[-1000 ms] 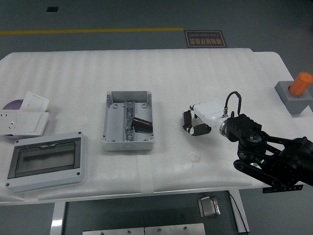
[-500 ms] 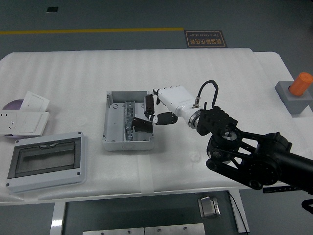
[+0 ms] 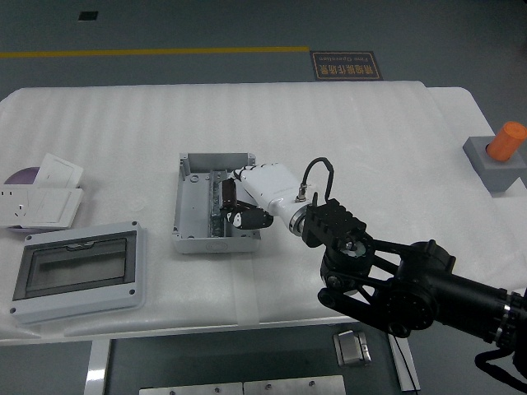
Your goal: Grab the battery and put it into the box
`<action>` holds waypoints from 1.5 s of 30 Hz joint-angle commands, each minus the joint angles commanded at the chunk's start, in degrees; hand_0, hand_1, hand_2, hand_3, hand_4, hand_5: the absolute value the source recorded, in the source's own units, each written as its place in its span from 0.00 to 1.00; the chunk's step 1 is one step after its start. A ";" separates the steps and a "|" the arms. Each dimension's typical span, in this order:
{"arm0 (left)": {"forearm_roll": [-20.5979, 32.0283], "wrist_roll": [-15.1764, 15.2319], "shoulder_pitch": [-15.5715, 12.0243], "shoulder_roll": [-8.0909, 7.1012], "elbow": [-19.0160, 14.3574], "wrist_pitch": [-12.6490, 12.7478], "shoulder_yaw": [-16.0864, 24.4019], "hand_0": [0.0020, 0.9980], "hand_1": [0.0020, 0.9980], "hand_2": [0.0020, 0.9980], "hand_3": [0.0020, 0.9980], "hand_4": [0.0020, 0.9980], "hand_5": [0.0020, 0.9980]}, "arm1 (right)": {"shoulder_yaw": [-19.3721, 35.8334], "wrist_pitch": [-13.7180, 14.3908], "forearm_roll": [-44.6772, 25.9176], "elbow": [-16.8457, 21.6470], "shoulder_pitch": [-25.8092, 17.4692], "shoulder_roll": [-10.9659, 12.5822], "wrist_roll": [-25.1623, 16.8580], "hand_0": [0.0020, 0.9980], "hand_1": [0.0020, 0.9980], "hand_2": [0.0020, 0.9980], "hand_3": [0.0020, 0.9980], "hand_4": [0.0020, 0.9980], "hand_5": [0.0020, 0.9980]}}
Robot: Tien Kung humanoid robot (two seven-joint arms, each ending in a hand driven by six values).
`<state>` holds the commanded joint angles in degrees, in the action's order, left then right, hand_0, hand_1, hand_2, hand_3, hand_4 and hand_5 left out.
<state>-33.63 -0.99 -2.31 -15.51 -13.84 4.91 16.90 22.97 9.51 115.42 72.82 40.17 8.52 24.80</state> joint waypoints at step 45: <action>0.27 -0.55 -0.53 0.34 -0.02 -0.50 0.38 0.63 0.66 0.53 0.59 0.62 0.46 | 32.35 0.43 -3.48 -5.92 -13.65 18.53 -3.49 0.77 0.85 0.86 0.88 0.76 0.63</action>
<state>-33.37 -1.54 -2.84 -15.17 -13.85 4.41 17.28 55.32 9.93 111.95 66.89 26.52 27.05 21.31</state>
